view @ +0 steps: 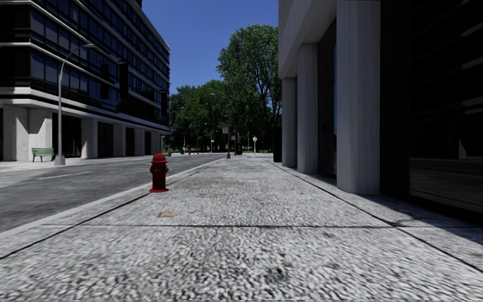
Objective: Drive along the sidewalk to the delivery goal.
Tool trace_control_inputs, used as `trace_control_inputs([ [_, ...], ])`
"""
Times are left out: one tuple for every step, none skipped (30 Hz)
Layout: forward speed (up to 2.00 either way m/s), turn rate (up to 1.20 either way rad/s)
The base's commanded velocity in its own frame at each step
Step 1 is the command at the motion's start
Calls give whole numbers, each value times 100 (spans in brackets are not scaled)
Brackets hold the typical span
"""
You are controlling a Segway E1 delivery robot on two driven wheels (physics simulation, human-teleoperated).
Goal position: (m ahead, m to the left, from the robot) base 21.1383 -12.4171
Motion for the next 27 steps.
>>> trace_control_inputs([
  [200, 0],
  [200, 0],
  [200, 0],
  [200, 0],
  [200, 0],
  [200, 0],
  [200, 0],
  [200, 0],
  [200, 0],
  [200, 0],
  [200, 0],
  [200, 0],
  [200, 0],
  [200, 0],
  [200, 0],
  [200, 0],
  [200, 0],
  [200, 0],
  [200, 0],
  [200, 0],
  [200, 0],
  [200, 0],
  [200, 0],
  [200, 0],
  [200, 0],
  [200, 0],
  [200, 0],
])
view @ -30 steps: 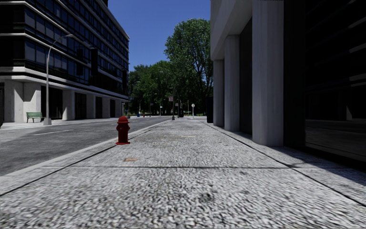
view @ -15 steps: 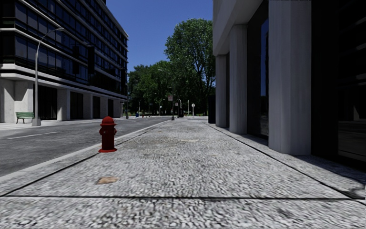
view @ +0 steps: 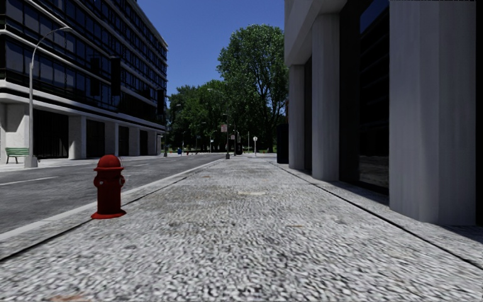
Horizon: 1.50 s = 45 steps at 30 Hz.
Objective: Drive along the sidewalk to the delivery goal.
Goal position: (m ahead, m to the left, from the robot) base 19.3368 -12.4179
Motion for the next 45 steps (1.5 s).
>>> trace_control_inputs([
  [200, 0],
  [200, 0],
  [200, 0],
  [200, 0],
  [200, 0],
  [200, 0],
  [200, 0],
  [200, 0],
  [200, 0],
  [200, 0],
  [200, 0],
  [200, 0],
  [200, 0],
  [200, 0],
  [200, 0],
  [200, 0],
  [200, 0],
  [200, 0],
  [200, 0],
  [200, 0],
  [200, 0],
  [200, 0],
  [200, 0],
  [200, 0],
  [200, 0],
  [200, 0],
  [200, 0],
  [200, 0],
  [200, 0],
  [200, 0],
  [200, 0],
  [200, 0],
  [200, 0],
  [200, 0],
  [200, 0],
  [200, 0],
  [200, 0],
  [200, 0],
  [200, 0],
  [200, 0],
  [200, 0],
  [200, 0],
  [200, 0],
  [200, 0],
  [200, 0],
])
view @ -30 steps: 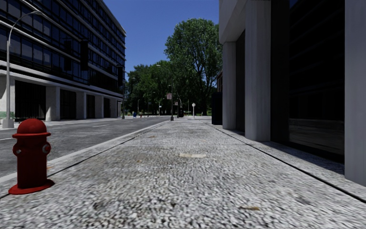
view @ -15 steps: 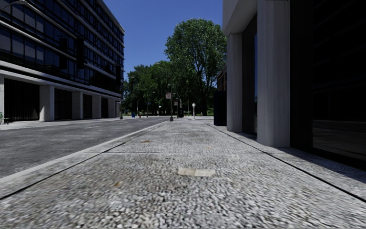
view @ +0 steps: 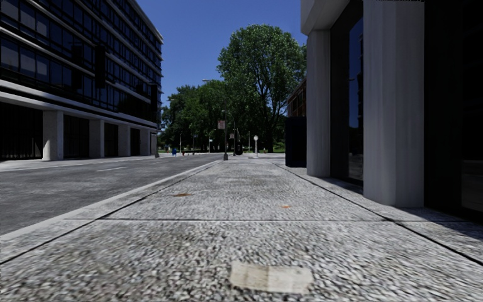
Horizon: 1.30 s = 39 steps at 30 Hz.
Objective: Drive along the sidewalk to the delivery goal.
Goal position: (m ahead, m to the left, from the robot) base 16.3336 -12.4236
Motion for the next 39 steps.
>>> trace_control_inputs([
  [200, 0],
  [200, 0],
  [200, 0],
  [200, 0],
  [200, 0],
  [200, 0],
  [200, 0],
  [200, 0],
  [200, 0],
  [200, 0],
  [200, 0],
  [200, 0],
  [200, 0],
  [200, 0],
  [200, 0],
  [200, 0],
  [200, 0],
  [200, 0],
  [200, 0],
  [200, 0],
  [200, 0],
  [200, 0],
  [200, 0],
  [200, 0],
  [200, 0],
  [200, 0],
  [200, 0],
  [200, 0],
  [200, 0],
  [200, 0],
  [200, 0],
  [200, 0],
  [200, 0],
  [200, 0],
  [200, 0],
  [200, 0],
  [200, 0],
  [200, 0],
  [200, 0],
])
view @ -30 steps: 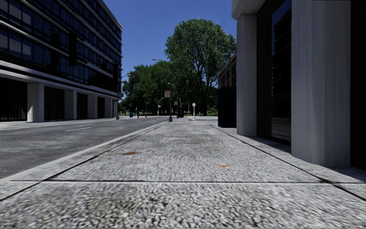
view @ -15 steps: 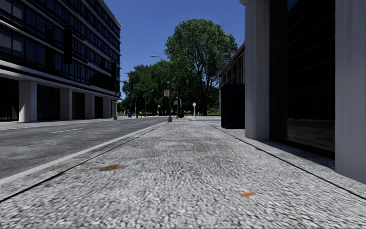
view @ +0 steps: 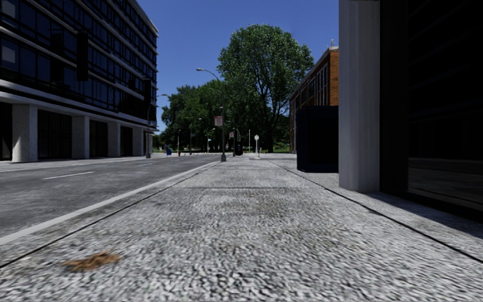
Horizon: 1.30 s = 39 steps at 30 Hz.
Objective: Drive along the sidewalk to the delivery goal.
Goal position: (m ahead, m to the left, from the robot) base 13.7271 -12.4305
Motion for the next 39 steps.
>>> trace_control_inputs([
  [200, 0],
  [200, 0],
  [200, 0],
  [200, 0],
  [200, 0],
  [200, 0],
  [200, 0],
  [200, 0],
  [200, 0],
  [200, 0],
  [200, 0],
  [200, 0],
  [200, 0],
  [200, 0],
  [200, 0],
  [200, 0],
  [200, 0],
  [200, 0],
  [200, 0],
  [200, 0],
  [200, 0],
  [200, 0],
  [200, 0],
  [200, 0],
  [200, 0],
  [200, 0],
  [200, 0],
  [200, 0],
  [200, 0],
  [200, 0],
  [200, 0],
  [200, 0],
  [200, 0],
  [200, 0],
  [200, 0],
  [200, 0],
  [200, 0],
  [200, 0],
  [200, 0],
])
